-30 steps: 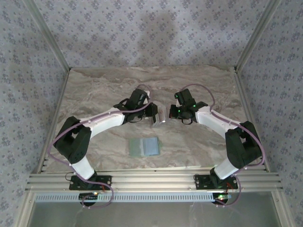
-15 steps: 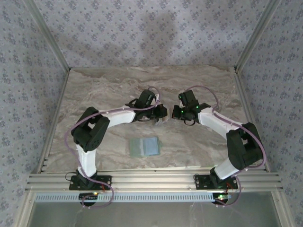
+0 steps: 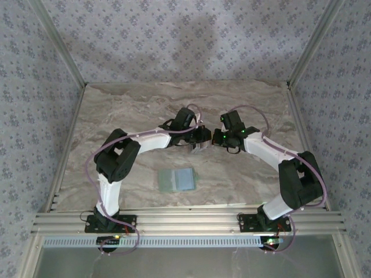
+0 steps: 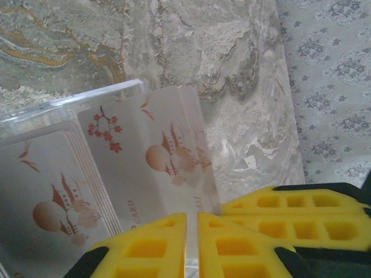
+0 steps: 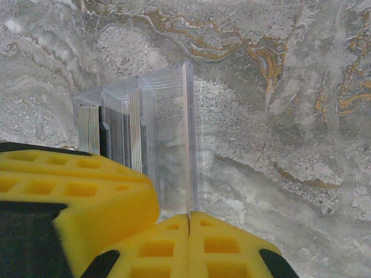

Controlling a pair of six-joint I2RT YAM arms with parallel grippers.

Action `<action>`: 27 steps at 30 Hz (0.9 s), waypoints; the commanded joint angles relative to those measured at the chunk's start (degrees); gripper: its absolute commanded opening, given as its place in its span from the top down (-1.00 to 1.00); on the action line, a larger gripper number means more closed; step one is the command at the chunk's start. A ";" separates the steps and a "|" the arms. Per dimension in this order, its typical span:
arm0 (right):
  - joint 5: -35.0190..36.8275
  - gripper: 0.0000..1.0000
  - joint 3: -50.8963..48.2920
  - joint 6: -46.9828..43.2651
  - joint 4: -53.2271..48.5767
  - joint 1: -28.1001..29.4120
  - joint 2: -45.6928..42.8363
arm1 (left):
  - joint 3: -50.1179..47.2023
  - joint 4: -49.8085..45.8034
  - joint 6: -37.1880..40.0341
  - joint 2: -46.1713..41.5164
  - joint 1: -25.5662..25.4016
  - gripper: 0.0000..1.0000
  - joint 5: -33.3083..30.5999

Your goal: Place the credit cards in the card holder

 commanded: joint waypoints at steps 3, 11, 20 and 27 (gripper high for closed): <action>-0.57 1.00 -0.77 0.87 -0.81 -0.39 -2.19 | 1.77 -0.18 -0.31 1.68 -0.56 0.75 0.70; -3.63 0.94 -1.37 1.52 0.59 -1.14 -2.91 | 2.85 -0.44 -0.20 4.36 -0.84 0.75 0.91; -9.73 0.64 -3.28 3.47 4.75 -3.04 -2.74 | 3.65 -1.59 0.50 5.26 -1.23 0.74 0.16; -12.56 0.60 -4.31 4.53 7.38 -3.78 -2.65 | 3.57 -1.99 0.70 5.25 -1.29 0.73 -0.17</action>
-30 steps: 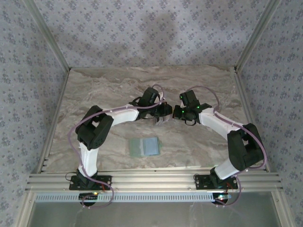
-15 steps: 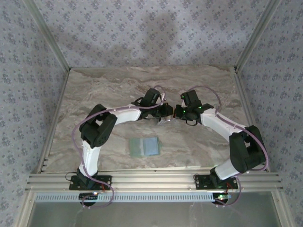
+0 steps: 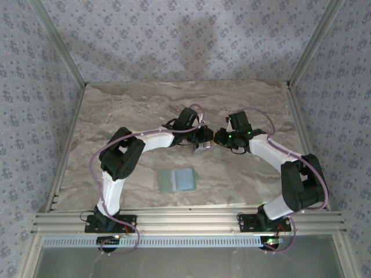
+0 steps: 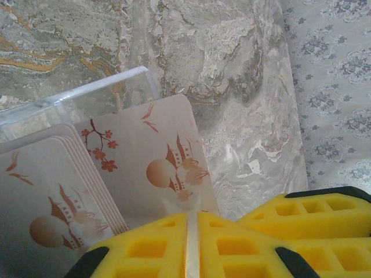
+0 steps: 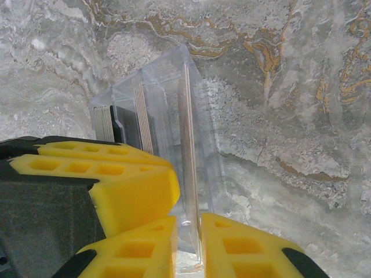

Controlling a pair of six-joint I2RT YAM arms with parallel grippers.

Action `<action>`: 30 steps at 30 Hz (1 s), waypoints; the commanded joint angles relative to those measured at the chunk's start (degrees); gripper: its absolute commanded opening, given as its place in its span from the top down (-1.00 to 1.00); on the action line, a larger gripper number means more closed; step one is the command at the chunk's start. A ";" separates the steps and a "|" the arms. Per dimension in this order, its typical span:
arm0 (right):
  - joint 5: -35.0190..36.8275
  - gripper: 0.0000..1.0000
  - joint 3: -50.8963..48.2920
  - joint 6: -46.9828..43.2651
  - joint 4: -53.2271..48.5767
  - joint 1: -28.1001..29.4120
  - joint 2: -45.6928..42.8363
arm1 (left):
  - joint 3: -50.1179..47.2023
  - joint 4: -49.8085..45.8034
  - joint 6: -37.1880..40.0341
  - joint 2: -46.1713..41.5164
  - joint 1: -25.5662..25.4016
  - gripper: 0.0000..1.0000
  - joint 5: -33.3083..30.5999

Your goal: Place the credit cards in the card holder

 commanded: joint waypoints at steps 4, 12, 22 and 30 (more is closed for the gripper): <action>-6.54 0.65 -1.47 2.62 5.15 0.07 -1.00 | 0.62 -2.23 0.84 2.00 -0.92 0.73 -0.96; -9.17 0.91 -2.95 3.58 8.15 -0.71 -1.18 | 0.23 -1.61 0.47 1.34 -0.90 0.74 -0.59; -9.00 1.00 -3.56 3.64 8.07 -0.83 -3.15 | -0.25 -1.71 0.68 1.64 -0.91 0.74 -1.05; -8.23 1.00 -3.72 3.43 7.04 -1.22 -4.85 | -1.05 -1.52 0.92 1.52 -0.90 0.74 -1.55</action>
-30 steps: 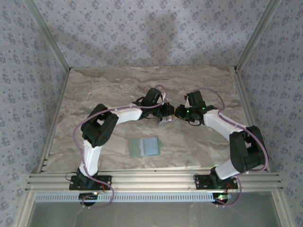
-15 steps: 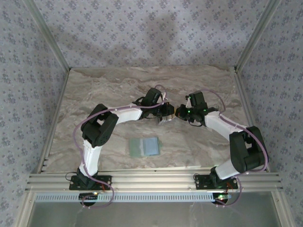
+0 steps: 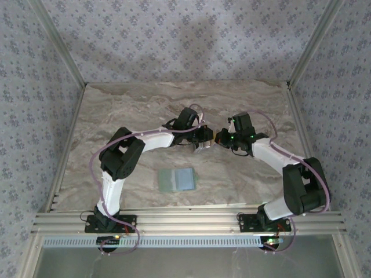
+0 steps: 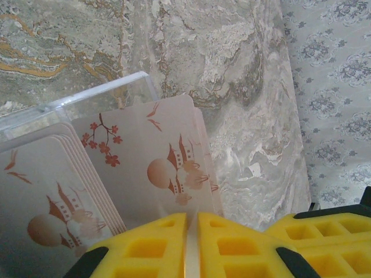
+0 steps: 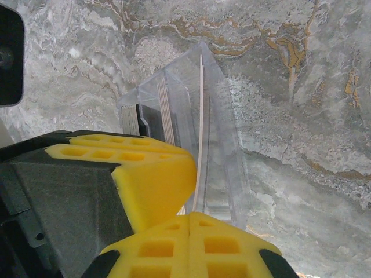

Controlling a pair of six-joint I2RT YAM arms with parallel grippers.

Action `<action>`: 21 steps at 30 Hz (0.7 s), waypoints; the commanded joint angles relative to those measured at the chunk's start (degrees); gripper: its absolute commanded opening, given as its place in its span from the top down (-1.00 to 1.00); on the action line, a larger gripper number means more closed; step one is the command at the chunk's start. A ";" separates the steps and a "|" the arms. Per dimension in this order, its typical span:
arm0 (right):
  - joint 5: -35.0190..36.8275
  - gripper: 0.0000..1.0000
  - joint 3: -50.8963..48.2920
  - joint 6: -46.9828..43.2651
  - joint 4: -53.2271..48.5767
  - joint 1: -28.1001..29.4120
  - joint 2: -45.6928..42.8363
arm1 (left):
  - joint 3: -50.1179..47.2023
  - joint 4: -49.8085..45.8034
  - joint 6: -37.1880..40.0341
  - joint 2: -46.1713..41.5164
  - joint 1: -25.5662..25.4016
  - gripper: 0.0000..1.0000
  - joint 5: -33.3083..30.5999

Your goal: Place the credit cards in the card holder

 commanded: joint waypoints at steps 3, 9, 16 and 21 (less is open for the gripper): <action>-2.86 1.00 0.07 0.12 0.96 0.20 -3.12 | -1.11 -1.79 0.91 1.73 -0.91 0.74 -0.92; -0.68 1.00 0.13 -0.38 -1.32 0.18 -4.81 | -1.00 -1.86 0.91 1.74 -0.81 0.74 -0.92; 0.74 1.00 0.20 -0.76 -2.84 0.20 -5.46 | -0.94 -1.79 0.89 1.16 -0.82 0.74 -0.50; 1.35 1.00 0.06 -0.97 -3.07 0.36 -5.62 | -0.96 -1.23 0.58 0.03 -0.47 0.74 0.69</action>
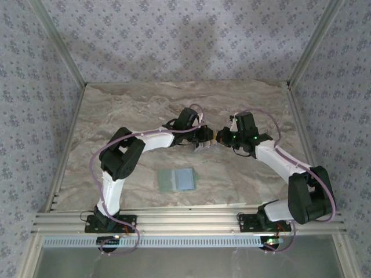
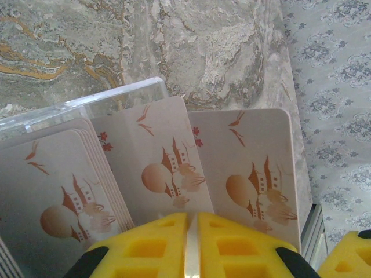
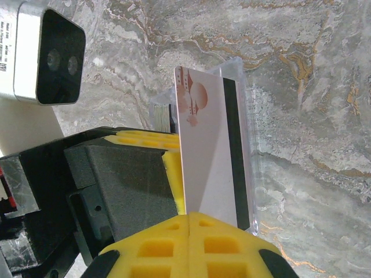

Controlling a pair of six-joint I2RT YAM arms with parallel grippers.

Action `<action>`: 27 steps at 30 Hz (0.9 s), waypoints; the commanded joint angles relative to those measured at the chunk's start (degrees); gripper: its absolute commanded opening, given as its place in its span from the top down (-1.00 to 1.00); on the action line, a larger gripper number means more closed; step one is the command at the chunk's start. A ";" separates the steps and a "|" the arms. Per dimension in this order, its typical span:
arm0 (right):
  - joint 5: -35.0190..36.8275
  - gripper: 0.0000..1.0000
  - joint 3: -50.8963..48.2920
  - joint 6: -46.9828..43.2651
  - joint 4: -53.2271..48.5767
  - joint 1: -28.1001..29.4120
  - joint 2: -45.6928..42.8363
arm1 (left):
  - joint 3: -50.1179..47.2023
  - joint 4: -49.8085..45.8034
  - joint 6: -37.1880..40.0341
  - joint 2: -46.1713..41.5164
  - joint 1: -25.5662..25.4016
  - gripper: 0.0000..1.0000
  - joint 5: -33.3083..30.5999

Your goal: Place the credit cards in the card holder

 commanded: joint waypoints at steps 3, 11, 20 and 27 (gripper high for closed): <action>1.30 1.00 0.22 -1.03 -1.77 0.64 -1.43 | -1.37 -0.59 0.01 -0.86 -0.08 0.72 1.88; 2.42 1.00 0.46 -1.56 -2.56 0.96 -0.96 | -3.74 0.52 -0.22 -5.45 0.84 0.68 3.08; 5.02 1.00 1.78 -1.63 -4.28 1.69 0.05 | -5.64 0.66 0.29 -8.63 1.55 0.64 2.90; 10.47 0.51 4.17 -4.68 -7.75 2.10 3.59 | -5.01 0.43 0.30 -7.81 1.86 0.64 3.26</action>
